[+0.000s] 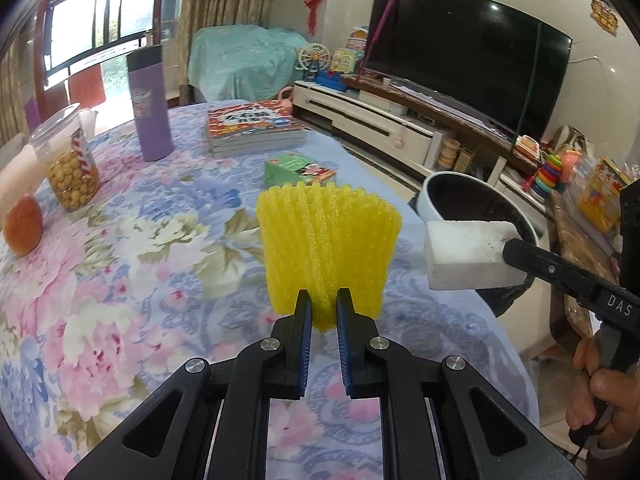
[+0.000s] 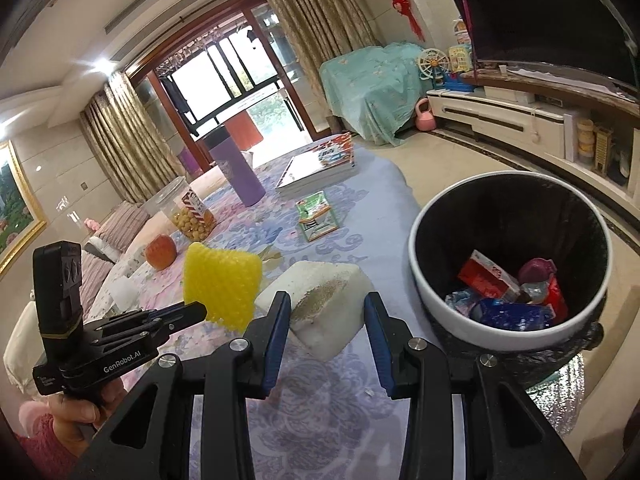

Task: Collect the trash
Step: 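Carry the yellow foam net and white foam block over the trash bin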

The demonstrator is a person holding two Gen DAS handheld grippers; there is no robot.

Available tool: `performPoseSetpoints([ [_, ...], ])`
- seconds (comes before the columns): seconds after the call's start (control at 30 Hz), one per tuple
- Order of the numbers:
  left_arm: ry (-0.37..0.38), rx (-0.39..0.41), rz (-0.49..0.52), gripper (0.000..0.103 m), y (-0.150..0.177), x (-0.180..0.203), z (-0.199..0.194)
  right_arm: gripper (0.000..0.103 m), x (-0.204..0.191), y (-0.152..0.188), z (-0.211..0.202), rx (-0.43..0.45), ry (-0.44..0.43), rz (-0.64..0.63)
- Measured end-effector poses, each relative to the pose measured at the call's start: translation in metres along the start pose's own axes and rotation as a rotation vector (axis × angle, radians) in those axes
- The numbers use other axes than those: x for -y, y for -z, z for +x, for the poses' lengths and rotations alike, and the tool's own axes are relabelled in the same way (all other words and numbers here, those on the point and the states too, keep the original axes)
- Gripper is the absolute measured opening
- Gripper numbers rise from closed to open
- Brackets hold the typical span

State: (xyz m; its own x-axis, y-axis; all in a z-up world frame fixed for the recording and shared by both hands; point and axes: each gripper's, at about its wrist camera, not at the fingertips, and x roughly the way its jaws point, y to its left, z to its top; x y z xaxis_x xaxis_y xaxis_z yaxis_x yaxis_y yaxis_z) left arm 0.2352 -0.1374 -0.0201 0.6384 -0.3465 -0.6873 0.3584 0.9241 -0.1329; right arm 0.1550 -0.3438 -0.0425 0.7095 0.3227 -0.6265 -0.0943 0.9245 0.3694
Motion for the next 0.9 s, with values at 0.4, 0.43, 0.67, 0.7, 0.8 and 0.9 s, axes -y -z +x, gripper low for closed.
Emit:
performPoseSetpoints([
  [0.4, 0.028, -0.004, 0.036, 0.011, -0.010, 0.020, 0.011, 0.039, 0.016, -0.002, -0.013, 0.021, 0.031, 0.029],
  [0.43, 0.029, -0.004, 0.038, 0.011, -0.010, 0.021, 0.012, 0.039, 0.017, -0.002, -0.014, 0.022, 0.033, 0.030],
  [0.67, 0.040, -0.008, 0.053, 0.011, -0.014, 0.032, 0.017, 0.039, 0.026, -0.004, -0.021, 0.038, 0.042, 0.045],
  [0.7, 0.041, -0.008, 0.056, 0.011, -0.015, 0.034, 0.018, 0.039, 0.027, -0.005, -0.023, 0.042, 0.046, 0.047],
  [0.8, 0.046, -0.010, 0.065, 0.011, -0.017, 0.040, 0.021, 0.039, 0.032, -0.005, -0.027, 0.051, 0.051, 0.056],
  [0.9, 0.049, -0.011, 0.072, 0.011, -0.018, 0.045, 0.022, 0.039, 0.037, -0.005, -0.030, 0.058, 0.057, 0.063],
])
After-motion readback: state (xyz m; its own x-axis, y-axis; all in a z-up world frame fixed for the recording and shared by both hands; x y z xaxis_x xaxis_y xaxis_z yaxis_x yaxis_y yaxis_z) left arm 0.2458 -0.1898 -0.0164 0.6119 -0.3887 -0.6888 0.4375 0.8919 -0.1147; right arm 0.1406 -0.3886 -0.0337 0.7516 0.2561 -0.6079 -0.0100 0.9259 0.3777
